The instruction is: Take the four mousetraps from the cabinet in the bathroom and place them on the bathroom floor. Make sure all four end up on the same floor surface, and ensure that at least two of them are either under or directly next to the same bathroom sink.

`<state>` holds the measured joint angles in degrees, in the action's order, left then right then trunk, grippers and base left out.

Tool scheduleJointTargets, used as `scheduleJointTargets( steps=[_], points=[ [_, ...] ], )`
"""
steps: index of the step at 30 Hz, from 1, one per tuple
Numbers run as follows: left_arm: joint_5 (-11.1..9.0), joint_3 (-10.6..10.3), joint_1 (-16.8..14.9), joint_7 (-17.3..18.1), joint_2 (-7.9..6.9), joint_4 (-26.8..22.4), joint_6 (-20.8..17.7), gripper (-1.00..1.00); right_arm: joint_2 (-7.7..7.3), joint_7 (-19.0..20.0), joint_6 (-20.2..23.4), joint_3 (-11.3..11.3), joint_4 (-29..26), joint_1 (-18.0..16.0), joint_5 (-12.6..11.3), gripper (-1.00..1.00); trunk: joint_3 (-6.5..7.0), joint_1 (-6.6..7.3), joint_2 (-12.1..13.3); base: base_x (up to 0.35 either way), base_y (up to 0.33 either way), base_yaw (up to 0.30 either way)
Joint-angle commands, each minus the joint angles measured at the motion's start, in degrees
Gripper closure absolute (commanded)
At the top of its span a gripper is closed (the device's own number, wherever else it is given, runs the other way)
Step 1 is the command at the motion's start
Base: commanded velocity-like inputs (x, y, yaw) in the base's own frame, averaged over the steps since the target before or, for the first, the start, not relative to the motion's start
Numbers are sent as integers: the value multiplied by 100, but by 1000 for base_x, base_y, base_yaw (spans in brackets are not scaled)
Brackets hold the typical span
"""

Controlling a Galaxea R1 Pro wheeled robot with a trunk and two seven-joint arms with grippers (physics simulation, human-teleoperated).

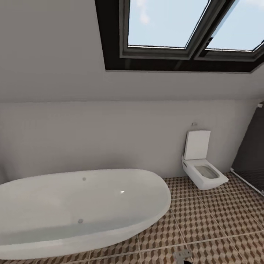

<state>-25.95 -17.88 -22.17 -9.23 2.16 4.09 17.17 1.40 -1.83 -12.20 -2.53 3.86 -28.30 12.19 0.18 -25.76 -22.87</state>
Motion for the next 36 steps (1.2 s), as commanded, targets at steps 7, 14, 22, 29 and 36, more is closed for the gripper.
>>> scheduleJointTargets(
  steps=[7, 14, 22, 29, 36],
  points=[
    [-35, -49, -6, -8, 4, 21, 32, -100, 0, -19, -37, -30, 27, -9, 47, -100, -2, -3, -5, 0, 0, -293],
    [-36, -49, -7, -8, 4, 21, 32, -100, 0, -19, -37, -36, 27, -9, 47, -100, -2, -3, -5, 0, 0, -293],
    [-35, -49, -7, -8, 4, 21, 32, -100, 0, -19, -37, -37, 26, -9, 47, -100, -2, -3, -5, 0, 0, -293],
    [-35, -49, -5, -8, 4, 21, 32, -100, 0, -19, -37, -37, 26, -9, 47, -100, -2, -3, -5, 0, 0, -292],
    [-34, -49, -4, -8, 4, 21, 32, -100, 0, -19, -37, -37, 27, -9, 47, -100, -2, -3, -5, 0, 0, -292]
  ],
)
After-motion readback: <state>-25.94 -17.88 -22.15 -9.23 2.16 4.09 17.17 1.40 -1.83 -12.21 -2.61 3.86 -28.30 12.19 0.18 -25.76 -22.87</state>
